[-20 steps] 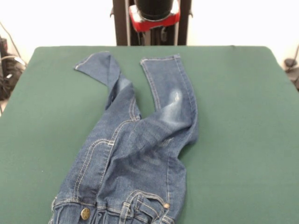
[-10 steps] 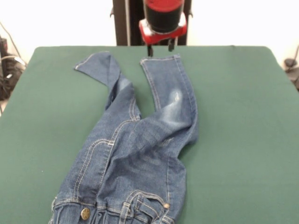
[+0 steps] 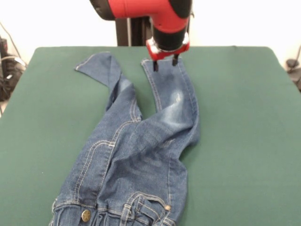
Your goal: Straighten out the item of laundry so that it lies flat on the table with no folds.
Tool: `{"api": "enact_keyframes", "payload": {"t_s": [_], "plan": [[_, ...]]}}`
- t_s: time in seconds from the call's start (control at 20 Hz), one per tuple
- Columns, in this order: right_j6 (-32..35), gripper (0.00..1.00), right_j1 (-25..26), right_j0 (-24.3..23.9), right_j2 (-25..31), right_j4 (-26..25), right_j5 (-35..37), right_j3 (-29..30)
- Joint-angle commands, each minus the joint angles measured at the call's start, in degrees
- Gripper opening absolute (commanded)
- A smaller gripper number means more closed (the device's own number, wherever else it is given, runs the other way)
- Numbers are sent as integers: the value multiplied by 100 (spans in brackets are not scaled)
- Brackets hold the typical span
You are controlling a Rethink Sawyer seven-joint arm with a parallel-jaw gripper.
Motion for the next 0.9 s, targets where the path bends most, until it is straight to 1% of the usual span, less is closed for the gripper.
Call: {"api": "enact_keyframes", "payload": {"t_s": [0.05, 0.2, 0.25, 0.6, 0.8, 0.85, 0.9], "plan": [[661, 100, 610, 309, -123, -209, -386, 6], [696, 100, 811, 394, -271, -208, -257, -101], [744, 100, 964, 455, -340, -215, -234, -235], [765, 100, 1513, 612, -504, -174, -356, -788], [743, 100, 1604, 686, -504, -230, -534, -952], [743, 0, 1624, 719, -515, -282, -619, -996], [777, 0, 1629, 756, -543, -315, -644, -1019]]}}
